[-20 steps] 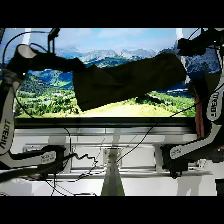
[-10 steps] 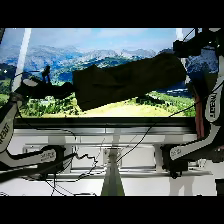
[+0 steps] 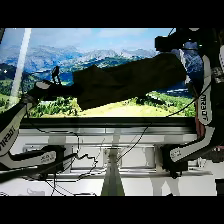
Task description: Fold the clothes and pants, and hang the long-sleeved shirts on hangers.
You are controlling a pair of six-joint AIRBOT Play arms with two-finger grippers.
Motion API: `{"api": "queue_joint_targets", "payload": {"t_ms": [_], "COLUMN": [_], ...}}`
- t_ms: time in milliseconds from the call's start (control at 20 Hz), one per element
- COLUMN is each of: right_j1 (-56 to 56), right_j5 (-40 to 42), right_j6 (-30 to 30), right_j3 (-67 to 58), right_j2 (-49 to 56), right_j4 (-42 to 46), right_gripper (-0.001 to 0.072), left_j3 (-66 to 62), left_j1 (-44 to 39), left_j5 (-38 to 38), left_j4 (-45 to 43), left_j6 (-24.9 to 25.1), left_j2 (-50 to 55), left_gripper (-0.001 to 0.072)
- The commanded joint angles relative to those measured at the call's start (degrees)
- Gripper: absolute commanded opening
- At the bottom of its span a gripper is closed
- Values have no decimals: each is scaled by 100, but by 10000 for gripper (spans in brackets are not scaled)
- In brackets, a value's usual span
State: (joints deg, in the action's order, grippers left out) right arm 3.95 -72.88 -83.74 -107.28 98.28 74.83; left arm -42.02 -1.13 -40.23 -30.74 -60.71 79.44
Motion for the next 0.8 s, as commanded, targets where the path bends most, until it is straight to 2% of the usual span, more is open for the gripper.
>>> {"api": "queue_joint_targets", "payload": {"t_ms": [0,50,250,350,400,550,750], "right_j1": [350,376,507,619,695,979,1517], "right_j5": [186,138,11,94,136,195,201], "right_j6": [-17,-17,-7,-4,-4,-9,-11], "right_j3": [-9,-9,-9,-9,-9,-9,-7], "right_j2": [-7,-7,-7,-7,-7,-7,-2], "right_j4": [-4,-31,-153,-157,-157,-310,-448], "right_gripper": [31,31,31,31,31,31,31], "left_j3": [-442,-761,-2677,-3724,-4168,-4872,-4970], "left_j1": [127,229,380,330,313,313,313], "left_j5": [-586,-1071,-3106,-3995,-4238,-4299,-4356], "left_j4": [-157,-437,-2769,-3670,-3862,-3912,-3912], "left_j6": [4,-28,-1473,-1886,-1908,-2035,-2061], "left_j2": [-138,-216,-619,-807,-916,-1241,-1567], "left_gripper": [17,16,16,16,16,16,16]}}
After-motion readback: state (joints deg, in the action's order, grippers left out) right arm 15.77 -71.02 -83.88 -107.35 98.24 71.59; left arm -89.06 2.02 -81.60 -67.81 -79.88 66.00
